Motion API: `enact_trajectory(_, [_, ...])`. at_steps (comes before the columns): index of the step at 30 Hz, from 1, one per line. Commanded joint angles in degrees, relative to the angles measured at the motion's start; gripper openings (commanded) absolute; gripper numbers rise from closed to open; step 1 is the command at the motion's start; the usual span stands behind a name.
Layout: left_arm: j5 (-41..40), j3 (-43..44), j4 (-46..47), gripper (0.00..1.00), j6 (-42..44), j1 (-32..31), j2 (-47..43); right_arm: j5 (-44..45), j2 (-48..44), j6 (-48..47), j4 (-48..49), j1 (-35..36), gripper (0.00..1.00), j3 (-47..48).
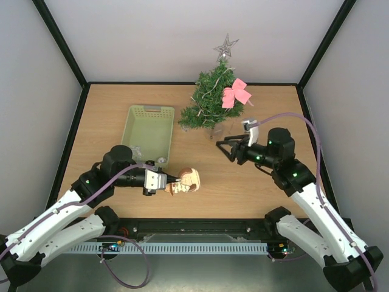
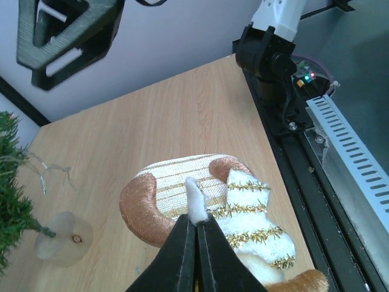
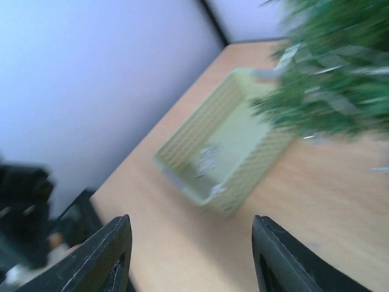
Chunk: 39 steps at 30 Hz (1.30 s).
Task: Decorate the small christmas tree
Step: Hang the decoration item on the Christmas tree.
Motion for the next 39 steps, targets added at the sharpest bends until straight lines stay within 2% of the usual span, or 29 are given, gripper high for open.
enact_trajectory(1, [4.79,3.37,-3.36,0.02,5.53,-0.30,1.63,-12.10,1.85,-0.31,3.03,7.58,0.54,-0.18])
enact_trajectory(5, [6.61,4.11,-4.72,0.02,7.43,-0.36,2.40,-14.44,4.68,-1.63,4.45,16.27,0.60,0.13])
enact_trajectory(9, [8.02,4.13,-4.82,0.02,8.70,-0.38,1.98,-13.67,8.49,-4.85,2.22,21.34,0.66,1.38])
enact_trajectory(15, [9.18,4.34,-6.48,0.02,11.38,-0.40,1.64,-15.61,13.16,-7.45,1.26,25.33,0.71,2.37])
enact_trajectory(21, [11.40,4.65,-7.28,0.02,13.29,-0.33,1.50,-17.22,16.90,-10.49,-0.94,25.76,0.73,4.06])
enact_trajectory(25, [11.19,4.92,-7.46,0.02,13.53,-0.38,1.66,-21.34,17.77,-12.29,-0.77,26.02,0.61,4.56])
enact_trajectory(28, [11.05,5.23,-7.61,0.02,13.66,-0.40,1.82,-21.89,16.37,-13.91,-0.94,26.06,0.42,4.35])
enact_trajectory(33, [10.93,5.46,-7.89,0.02,14.28,-0.40,2.05,-24.29,16.37,-16.07,-2.84,26.05,0.38,3.88])
enact_trajectory(39, [10.35,5.12,-7.07,0.03,13.79,-0.38,2.30,-23.45,17.32,-17.85,-3.84,26.49,0.10,4.21])
